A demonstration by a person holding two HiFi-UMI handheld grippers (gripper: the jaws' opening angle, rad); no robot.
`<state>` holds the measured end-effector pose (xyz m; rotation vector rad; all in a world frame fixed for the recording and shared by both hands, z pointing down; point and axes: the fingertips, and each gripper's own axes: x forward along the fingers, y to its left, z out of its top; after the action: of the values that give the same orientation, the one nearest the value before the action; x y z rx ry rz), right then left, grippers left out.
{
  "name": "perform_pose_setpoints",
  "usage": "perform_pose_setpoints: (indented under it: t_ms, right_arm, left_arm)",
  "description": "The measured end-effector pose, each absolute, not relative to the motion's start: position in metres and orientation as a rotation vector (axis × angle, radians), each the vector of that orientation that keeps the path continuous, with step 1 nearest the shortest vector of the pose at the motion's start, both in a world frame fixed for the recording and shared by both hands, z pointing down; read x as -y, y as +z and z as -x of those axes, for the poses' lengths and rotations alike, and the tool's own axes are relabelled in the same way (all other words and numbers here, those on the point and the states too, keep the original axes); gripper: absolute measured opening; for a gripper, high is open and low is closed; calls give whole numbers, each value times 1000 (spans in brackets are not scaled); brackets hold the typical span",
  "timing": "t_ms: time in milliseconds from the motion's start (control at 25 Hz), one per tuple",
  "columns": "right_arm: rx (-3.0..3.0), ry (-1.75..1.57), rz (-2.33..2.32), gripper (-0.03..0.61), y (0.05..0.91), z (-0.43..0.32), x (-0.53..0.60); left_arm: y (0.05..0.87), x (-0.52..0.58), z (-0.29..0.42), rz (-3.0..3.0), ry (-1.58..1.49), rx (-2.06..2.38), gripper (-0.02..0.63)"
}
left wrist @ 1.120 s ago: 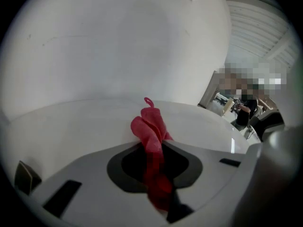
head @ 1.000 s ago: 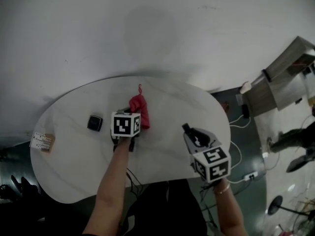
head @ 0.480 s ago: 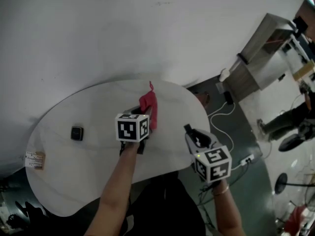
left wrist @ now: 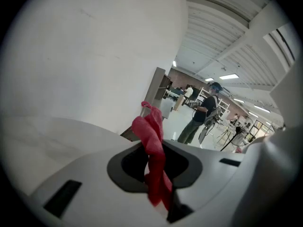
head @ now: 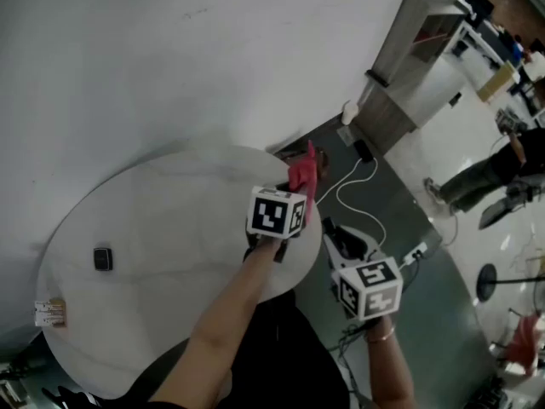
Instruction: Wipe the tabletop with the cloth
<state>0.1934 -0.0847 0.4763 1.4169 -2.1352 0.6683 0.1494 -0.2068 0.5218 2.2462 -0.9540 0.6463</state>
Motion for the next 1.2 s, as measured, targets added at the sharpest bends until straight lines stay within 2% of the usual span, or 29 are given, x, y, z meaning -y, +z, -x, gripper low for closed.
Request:
perform_pose_setpoints:
  t_ms: [160,360,560,1000,1200]
  right_arm:
    - [2127,679,-1417,92,479,-209,83]
    - [2165,672,-1356,92,482,-205,91]
    - [2210,646,-1227,92,486,-177,105]
    - [2326,522,-903,92,487,-67,114]
    - [2349,508,-831,92,483,-30,110]
  left_arm:
    - [545,209,-167,-2230,778,977,61]
    - [567,206,-132,-2152,865,1068,61]
    - [567,201,-70,-2067,824,1196,61]
    - [565,157,109,-1827,748,1506,61]
    - [560,141,163,-1771,716,1590,61]
